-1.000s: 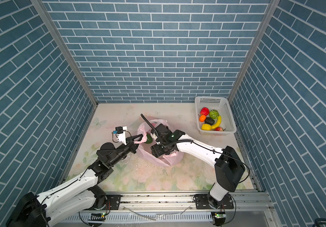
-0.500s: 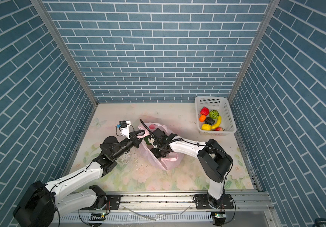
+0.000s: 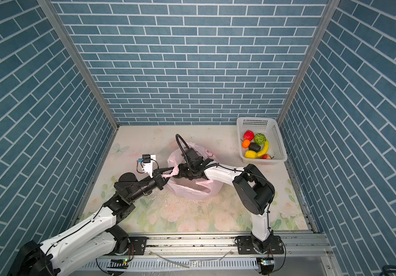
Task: Untie the knot of the plastic bag and take out the fruit
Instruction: Pick up the fruit from the plastic bag.
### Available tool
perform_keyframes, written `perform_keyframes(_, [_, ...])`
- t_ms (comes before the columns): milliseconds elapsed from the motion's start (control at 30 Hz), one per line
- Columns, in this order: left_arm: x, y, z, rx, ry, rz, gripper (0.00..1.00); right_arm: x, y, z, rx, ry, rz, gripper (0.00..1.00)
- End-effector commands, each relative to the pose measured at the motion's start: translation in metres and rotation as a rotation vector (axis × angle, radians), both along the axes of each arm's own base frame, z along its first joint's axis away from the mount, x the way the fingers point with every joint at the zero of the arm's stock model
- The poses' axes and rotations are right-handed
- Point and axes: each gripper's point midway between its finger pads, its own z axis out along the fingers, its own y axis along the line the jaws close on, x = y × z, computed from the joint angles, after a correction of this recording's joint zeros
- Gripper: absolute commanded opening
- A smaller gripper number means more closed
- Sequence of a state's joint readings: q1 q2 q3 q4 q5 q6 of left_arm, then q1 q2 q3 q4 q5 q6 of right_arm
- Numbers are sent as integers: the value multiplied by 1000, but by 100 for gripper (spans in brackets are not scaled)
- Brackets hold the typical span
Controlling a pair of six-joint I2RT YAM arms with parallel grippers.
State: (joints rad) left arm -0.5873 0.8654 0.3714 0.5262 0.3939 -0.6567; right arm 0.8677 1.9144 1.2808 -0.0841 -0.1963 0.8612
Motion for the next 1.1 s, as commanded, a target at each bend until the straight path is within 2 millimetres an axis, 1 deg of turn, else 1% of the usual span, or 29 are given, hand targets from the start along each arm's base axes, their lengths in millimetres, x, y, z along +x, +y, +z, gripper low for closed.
perform_keyframes(0, [-14, 1, -33, 65, 73, -49, 4, 20, 15, 2, 127, 20, -149, 78])
perform_keyframes(133, [-19, 6, -45, 77, 92, -43, 3, 18, 17, -5, 96, 12, -143, 78])
perform_keyframes(267, [-21, 10, -53, 85, 100, -29, 3, 13, 16, -17, 53, 22, -125, 78])
perform_keyframes(367, [-20, 16, -58, 88, 104, -3, 3, 15, 17, -18, 66, -6, -141, 78])
perform_keyframes(433, [-18, 19, -60, 88, 104, 17, 2, 17, 23, -12, 102, -36, -140, 78])
perform_keyframes(467, [-17, 20, -61, 88, 103, 22, 2, 17, 26, -10, 116, -42, -137, 78])
perform_keyframes(533, [-16, 20, -60, 85, 100, 21, 2, 24, 30, -7, 137, -79, -154, 78])
perform_keyframes(600, [-15, 17, -59, 83, 101, 11, 2, 29, 36, -10, 162, -70, -171, 78])
perform_keyframes(700, [-13, 10, -55, 71, 98, -16, 2, 34, 45, -22, 180, -33, -191, 78])
perform_keyframes(767, [-11, 7, -53, 65, 98, -27, 1, 36, 48, -29, 144, -22, -190, 78])
perform_keyframes(833, [-11, 6, -53, 59, 100, -31, 2, 38, 45, -35, 83, -30, -199, 78])
perform_keyframes(900, [-11, 7, -53, 57, 102, -29, 2, 41, 42, -38, 59, -41, -216, 78])
perform_keyframes(967, [-12, 8, -53, 58, 102, -26, 1, 44, 37, -44, 16, -40, -237, 75])
perform_keyframes(1000, [-13, 9, -54, 61, 106, -24, 1, 46, 35, -46, 12, -45, -249, 70])
perform_keyframes(1067, [-13, 10, -53, 61, 103, -21, 1, 50, 32, -48, 13, -58, -278, 65])
